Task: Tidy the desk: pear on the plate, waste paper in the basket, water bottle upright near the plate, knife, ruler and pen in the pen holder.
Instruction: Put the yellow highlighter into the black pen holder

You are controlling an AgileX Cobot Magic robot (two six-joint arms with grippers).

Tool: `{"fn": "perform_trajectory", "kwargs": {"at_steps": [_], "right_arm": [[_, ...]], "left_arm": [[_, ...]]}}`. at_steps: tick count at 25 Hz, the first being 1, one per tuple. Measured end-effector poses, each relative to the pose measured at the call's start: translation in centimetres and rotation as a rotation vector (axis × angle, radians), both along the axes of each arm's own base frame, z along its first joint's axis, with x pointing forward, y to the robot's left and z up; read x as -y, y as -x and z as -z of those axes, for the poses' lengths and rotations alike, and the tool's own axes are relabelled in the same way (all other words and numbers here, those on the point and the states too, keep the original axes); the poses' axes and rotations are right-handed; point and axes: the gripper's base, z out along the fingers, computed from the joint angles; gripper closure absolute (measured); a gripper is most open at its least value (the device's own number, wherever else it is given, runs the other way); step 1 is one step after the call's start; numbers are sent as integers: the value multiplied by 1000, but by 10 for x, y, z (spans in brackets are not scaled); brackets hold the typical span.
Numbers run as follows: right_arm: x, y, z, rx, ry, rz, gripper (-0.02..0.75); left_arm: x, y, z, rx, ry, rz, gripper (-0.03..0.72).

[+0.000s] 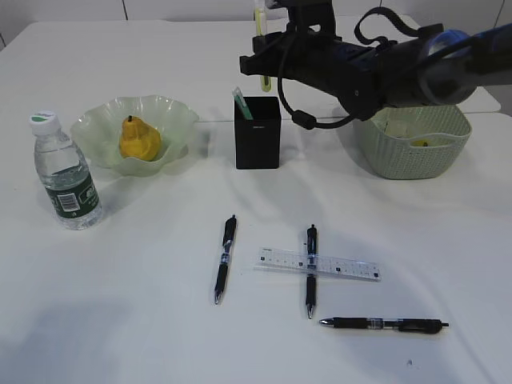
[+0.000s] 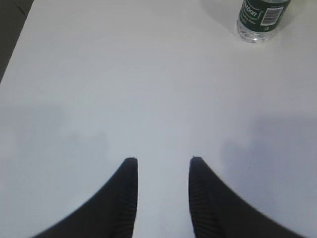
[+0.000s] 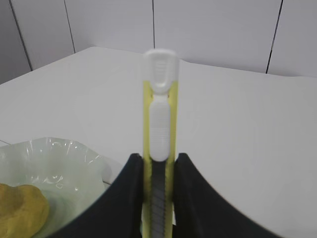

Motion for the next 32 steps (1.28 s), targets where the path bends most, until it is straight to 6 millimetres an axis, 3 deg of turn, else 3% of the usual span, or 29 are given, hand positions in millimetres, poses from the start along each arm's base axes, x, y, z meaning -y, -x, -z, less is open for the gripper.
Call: {"fn": "perform_trajectory", "kwargs": {"at_steps": [6,14,18,28,32], "right_arm": [[-3,-7,16,-7,2,-4,584],[-8,-23,22,-2,1,1,584],[-8,-25,32,-48,22,9,584],[-9,-25,34,-57,41,4,584],[-9,-28,48,-79,49,4,584]], "left_arm": [[0,0,0,0,0,0,449],[0,0,0,0,0,0,449],[0,0,0,0,0,0,449],[0,0,0,0,0,0,449],[0,0,0,0,0,0,449]]}}
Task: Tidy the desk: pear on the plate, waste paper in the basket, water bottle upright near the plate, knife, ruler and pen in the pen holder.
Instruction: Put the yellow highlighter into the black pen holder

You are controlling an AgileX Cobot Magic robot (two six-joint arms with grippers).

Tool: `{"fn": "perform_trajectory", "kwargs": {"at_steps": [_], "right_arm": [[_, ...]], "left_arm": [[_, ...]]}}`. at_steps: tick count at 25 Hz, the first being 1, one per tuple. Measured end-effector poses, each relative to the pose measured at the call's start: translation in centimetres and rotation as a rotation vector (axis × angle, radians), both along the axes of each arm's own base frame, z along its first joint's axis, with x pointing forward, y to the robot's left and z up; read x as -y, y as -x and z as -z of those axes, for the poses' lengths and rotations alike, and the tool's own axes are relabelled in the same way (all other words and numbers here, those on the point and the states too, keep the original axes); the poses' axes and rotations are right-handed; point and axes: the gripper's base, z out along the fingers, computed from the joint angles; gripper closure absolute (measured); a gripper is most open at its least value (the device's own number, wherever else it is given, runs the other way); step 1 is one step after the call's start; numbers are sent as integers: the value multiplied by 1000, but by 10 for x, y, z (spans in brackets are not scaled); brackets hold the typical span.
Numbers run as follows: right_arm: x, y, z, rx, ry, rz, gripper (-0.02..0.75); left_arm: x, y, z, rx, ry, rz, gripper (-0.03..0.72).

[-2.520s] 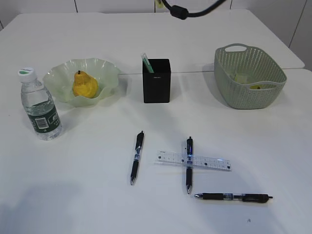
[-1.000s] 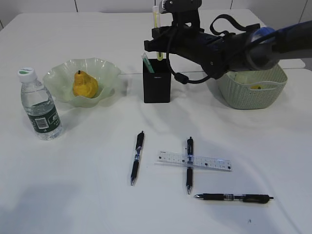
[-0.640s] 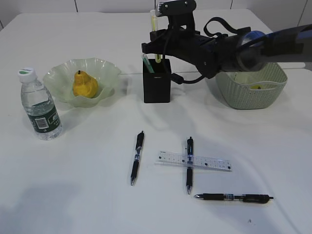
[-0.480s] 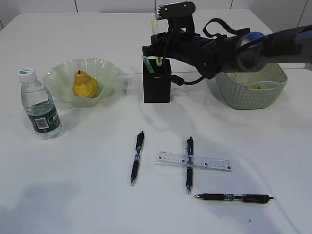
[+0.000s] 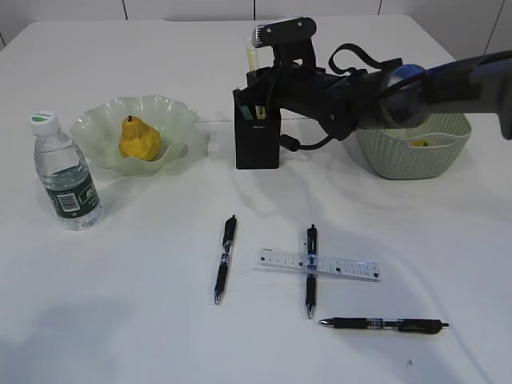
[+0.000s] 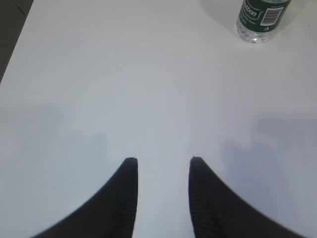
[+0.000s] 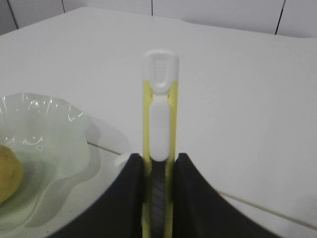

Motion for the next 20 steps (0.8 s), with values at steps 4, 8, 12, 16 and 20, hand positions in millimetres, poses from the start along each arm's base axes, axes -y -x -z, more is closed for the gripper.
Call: {"fn": "perform_trajectory", "kwargs": {"at_steps": [4,8,12,16,20], "right_arm": [[0,-1,13,-30,12,2,584],[0,-1,14,-32,13,2,584],[0,-1,17,-35,17,0,584],[0,-1,20,-40,21,-2,584],[0,-1,20,-38,24,-3,577]], "left_arm": [[0,0,0,0,0,0,449],[0,0,0,0,-2,0,449],[0,0,0,0,-2,0,449],[0,0,0,0,-2,0,449],[0,0,0,0,-2,0,449]]}}
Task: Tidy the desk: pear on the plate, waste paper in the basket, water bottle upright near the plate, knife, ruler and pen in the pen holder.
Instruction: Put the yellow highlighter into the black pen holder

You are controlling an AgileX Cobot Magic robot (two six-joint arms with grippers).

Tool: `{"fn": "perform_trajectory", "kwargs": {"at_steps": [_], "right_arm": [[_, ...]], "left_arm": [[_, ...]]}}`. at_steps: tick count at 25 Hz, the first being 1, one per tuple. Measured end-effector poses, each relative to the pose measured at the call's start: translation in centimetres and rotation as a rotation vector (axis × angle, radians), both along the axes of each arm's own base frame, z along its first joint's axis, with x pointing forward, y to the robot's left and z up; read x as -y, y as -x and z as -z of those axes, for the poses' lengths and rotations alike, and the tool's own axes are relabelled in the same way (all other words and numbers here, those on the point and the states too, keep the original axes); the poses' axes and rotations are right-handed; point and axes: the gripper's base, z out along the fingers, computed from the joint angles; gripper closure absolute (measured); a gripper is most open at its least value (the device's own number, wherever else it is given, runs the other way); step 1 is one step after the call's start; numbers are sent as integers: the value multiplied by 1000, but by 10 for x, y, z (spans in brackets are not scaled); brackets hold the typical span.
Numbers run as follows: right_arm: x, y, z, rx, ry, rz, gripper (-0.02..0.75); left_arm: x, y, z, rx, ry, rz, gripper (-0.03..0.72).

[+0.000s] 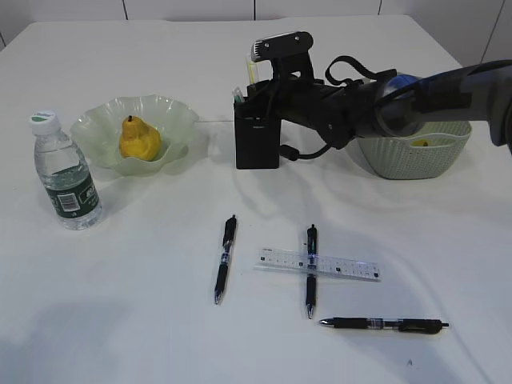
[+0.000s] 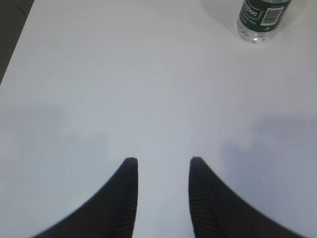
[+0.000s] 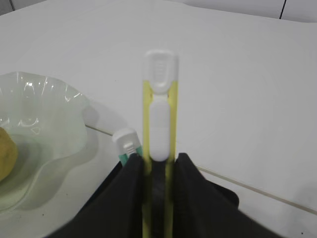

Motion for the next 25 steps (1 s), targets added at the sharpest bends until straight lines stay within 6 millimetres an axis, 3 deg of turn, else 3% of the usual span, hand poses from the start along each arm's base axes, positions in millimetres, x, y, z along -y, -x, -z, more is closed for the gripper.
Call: {"fn": "perform_trajectory", "kwargs": {"at_steps": [10,19,25], "right_arm": [[0,0,1,-10,9,1,461],[0,0,0,-9,11,0,448],[2,3,-28,28,-1,4,447]], "left_arm": [[1,0,0,0,8,1,449],[0,1,1,-16,8,-3,449],[0,1,1,-20,8,-3,449]]}}
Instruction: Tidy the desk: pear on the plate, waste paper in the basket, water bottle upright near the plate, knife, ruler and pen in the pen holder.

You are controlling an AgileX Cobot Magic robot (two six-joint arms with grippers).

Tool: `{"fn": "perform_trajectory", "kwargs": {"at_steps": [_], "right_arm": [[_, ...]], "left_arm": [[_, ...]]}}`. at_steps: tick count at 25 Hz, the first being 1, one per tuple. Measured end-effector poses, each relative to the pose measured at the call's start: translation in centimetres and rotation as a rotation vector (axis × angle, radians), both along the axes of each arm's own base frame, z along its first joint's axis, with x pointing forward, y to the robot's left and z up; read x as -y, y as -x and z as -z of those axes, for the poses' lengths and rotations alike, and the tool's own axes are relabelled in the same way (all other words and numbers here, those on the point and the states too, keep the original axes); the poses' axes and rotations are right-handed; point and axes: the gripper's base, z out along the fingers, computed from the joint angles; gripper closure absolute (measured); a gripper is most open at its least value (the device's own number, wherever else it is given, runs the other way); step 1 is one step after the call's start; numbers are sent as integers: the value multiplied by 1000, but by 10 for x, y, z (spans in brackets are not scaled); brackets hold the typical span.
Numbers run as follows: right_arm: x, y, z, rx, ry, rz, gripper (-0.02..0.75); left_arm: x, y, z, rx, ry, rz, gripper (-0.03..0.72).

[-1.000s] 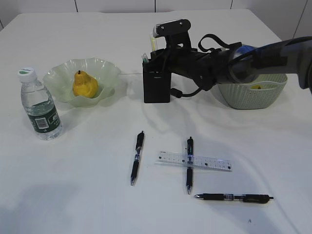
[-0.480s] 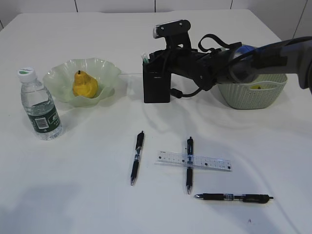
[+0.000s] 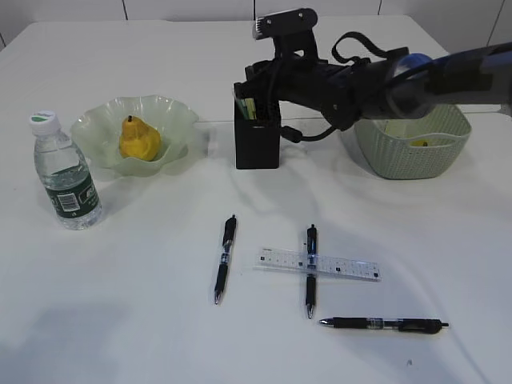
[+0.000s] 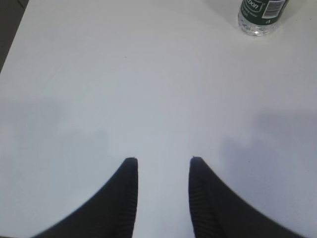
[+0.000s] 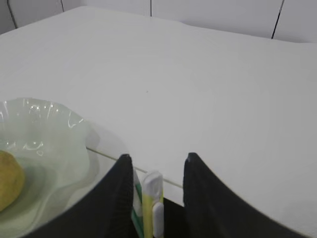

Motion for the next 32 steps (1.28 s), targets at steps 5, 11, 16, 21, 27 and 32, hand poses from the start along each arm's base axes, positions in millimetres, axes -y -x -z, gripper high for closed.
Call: {"fn": "perform_trajectory", "kwargs": {"at_steps": [5,11,16,21,27,32], "right_arm": [[2,3,-18,-4,8,8,447],[6,9,-40,-17,19,22,447],[13,21,-73,-52,42,46,447],[22,35,-96,-132,132,76,451],[38,56,-120,-224,309,97,456],[38,71,-123,-301,478,45,456]], "left_arm": [[0,0,0,0,0,0,449],[0,0,0,0,-2,0,449],[0,0,0,0,-4,-1,449],[0,0,0,0,-4,-1,449],[0,0,0,0,-4,-1,449],[0,0,0,0,-4,-1,449]]}}
